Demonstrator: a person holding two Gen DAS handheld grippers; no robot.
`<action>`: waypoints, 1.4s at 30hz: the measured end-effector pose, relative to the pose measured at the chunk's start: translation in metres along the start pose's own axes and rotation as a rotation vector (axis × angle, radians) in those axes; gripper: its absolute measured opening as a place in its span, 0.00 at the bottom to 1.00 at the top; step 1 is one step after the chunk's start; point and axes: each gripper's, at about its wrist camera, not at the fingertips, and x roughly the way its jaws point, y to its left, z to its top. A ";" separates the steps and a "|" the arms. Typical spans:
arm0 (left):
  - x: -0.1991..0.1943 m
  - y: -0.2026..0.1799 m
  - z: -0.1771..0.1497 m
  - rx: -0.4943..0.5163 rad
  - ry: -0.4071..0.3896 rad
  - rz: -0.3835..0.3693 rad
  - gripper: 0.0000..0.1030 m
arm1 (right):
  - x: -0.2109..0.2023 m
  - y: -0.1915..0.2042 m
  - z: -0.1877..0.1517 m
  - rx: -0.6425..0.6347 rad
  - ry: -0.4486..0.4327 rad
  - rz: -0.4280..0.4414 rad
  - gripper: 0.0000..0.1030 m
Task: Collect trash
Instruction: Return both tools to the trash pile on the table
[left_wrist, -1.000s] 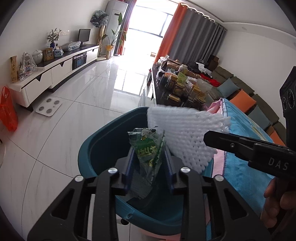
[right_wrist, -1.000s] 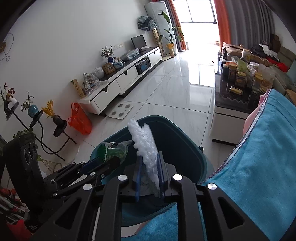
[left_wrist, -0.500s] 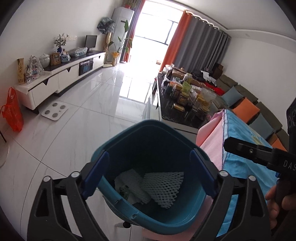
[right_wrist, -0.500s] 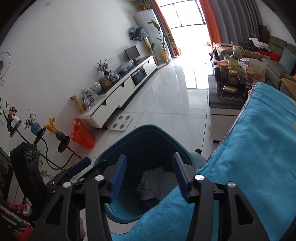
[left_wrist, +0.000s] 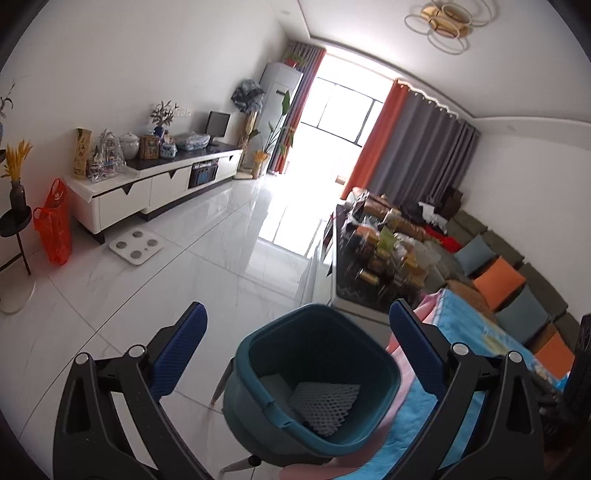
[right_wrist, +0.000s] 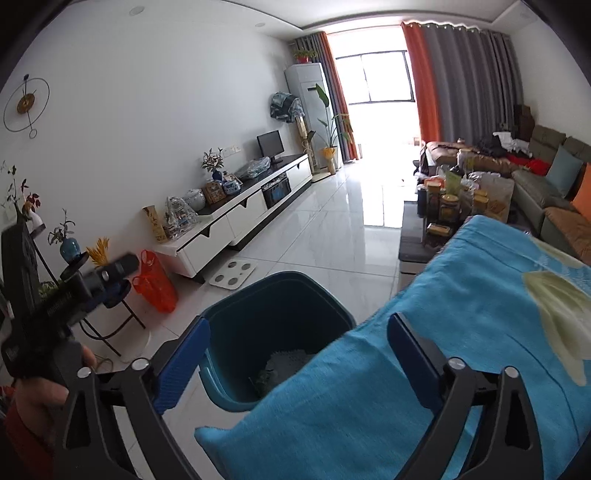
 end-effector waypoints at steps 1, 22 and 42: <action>-0.005 -0.007 0.002 0.009 -0.011 -0.017 0.94 | -0.006 -0.002 -0.001 -0.002 -0.011 -0.003 0.93; -0.056 -0.226 -0.073 0.370 -0.007 -0.391 0.95 | -0.158 -0.072 -0.083 0.067 -0.222 -0.373 0.93; -0.085 -0.342 -0.182 0.688 0.119 -0.789 0.95 | -0.282 -0.131 -0.180 0.291 -0.278 -0.869 0.93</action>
